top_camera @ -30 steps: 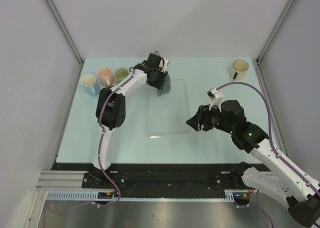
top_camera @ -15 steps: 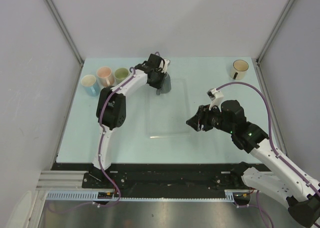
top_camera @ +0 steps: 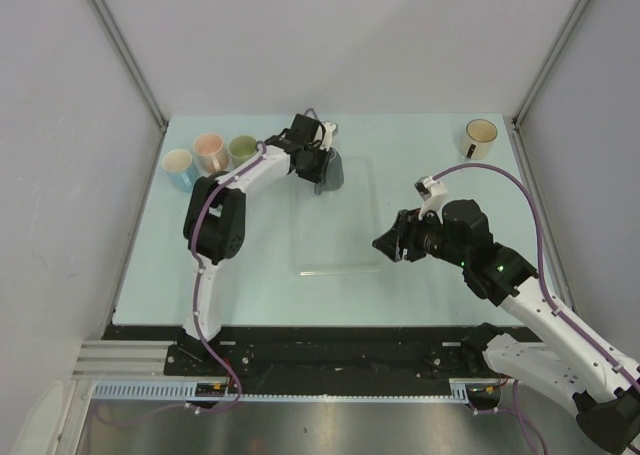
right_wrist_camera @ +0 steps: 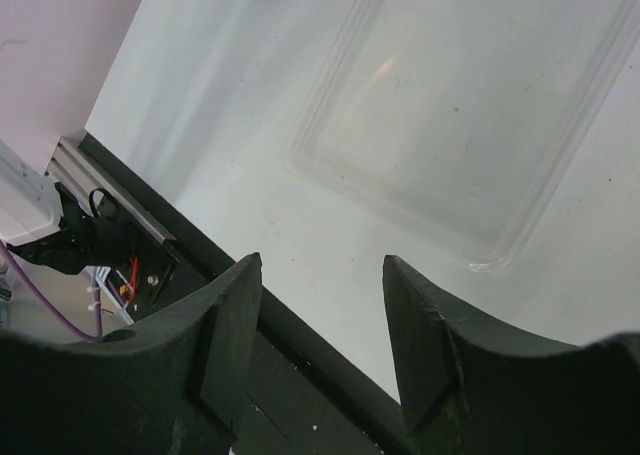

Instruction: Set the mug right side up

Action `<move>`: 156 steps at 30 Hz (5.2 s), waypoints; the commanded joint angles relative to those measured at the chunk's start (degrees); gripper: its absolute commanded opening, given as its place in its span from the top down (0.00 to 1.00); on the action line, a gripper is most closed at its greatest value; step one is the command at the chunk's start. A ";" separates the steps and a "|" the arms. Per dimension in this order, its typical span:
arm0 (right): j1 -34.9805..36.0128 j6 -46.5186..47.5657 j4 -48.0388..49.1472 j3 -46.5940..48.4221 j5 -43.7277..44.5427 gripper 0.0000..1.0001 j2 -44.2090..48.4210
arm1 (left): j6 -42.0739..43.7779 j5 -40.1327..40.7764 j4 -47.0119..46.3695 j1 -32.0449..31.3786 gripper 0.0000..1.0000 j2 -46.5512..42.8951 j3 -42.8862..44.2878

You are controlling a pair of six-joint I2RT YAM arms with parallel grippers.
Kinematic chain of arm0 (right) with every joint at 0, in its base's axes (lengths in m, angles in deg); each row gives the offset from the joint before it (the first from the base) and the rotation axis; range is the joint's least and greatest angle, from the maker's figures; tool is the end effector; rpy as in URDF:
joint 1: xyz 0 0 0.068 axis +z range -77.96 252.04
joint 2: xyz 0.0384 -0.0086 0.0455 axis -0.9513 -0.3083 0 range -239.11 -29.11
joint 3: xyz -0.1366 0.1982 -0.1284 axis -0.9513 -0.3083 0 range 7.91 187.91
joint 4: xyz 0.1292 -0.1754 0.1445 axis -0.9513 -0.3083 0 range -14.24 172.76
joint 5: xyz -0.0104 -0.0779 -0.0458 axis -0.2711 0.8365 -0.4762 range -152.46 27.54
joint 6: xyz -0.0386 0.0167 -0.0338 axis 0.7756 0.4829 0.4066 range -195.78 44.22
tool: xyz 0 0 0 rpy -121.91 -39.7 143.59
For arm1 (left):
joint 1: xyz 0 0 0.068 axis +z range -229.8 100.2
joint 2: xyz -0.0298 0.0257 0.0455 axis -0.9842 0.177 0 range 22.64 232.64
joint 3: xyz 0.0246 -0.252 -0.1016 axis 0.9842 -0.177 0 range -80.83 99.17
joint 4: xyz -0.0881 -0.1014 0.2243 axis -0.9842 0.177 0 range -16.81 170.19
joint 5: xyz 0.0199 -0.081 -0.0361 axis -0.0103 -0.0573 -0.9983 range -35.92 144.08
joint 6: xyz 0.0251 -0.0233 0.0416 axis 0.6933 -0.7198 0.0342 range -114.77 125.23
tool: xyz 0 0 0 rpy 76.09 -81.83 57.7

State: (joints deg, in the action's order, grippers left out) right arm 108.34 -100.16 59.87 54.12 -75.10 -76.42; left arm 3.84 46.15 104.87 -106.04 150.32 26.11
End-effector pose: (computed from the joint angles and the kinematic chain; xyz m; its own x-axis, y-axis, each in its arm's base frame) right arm 0.1457 0.1167 0.3186 -0.6034 0.0566 -0.7954 -0.5377 0.7077 0.4583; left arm 0.4449 -0.2248 0.2052 -0.7231 0.3296 -0.6071 0.4959 0.8595 -0.1240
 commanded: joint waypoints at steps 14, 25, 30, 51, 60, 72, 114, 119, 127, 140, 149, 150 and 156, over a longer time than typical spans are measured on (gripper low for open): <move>0.80 -0.76 0.66 1.42 2.62 0.44 3.10 | -11.95 -11.23 -18.83 0.75 1.00 -22.02 -20.26; 0.97 -4.88 2.85 1.51 -0.79 0.43 5.82 | -48.72 -26.26 -64.24 4.09 1.00 -42.24 -53.62; 0.80 -12.61 10.91 0.72 -12.63 0.41 5.47 | -65.57 -22.14 -94.49 2.51 1.00 -49.27 -67.45; 3.26 -29.58 43.01 -2.98 -21.19 0.27 -3.13 | -62.07 -15.72 -88.02 -9.44 1.00 -69.84 -71.34; 3.52 -27.83 44.78 0.36 -20.84 0.28 -7.44 | -60.84 -15.02 -85.47 -11.73 1.00 -71.25 -70.99; 3.08 -29.23 51.10 0.37 -20.67 0.36 -10.78 | -59.52 -14.23 -84.07 -15.07 1.00 -71.60 -71.07; 4.23 -25.45 48.30 0.72 -16.62 1.00 -8.50 | -53.11 -11.33 -74.75 -16.92 0.45 -76.96 -72.39; 2.65 -25.89 47.16 0.89 -17.06 1.00 -7.80 | -51.36 -10.10 -69.59 -16.04 0.28 -80.12 -71.96; -6.83 -21.24 32.05 8.96 -17.50 1.00 -6.13 | -44.32 0.70 -51.82 -10.50 0.00 -92.42 -72.04; -13.87 1.97 -16.47 39.99 34.60 1.00 -28.77 | -41.06 7.75 -28.10 -10.06 0.05 -97.18 -73.71; -29.43 2.05 -29.66 57.75 29.88 1.00 -48.57 | -44.14 6.61 -24.65 -10.06 0.07 -102.01 -78.98; -29.70 2.67 -30.36 58.19 29.96 1.00 -50.93 | -44.05 6.69 -24.48 -10.06 0.07 -102.36 -79.33; -33.13 2.94 -33.00 61.36 29.43 1.00 -58.33 | -43.79 6.08 -24.47 -10.06 0.08 -102.54 -81.53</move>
State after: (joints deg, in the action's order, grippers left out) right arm 76.21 -98.39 26.86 109.53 -46.99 -133.53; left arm -39.37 52.47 80.76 -116.36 47.70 -54.18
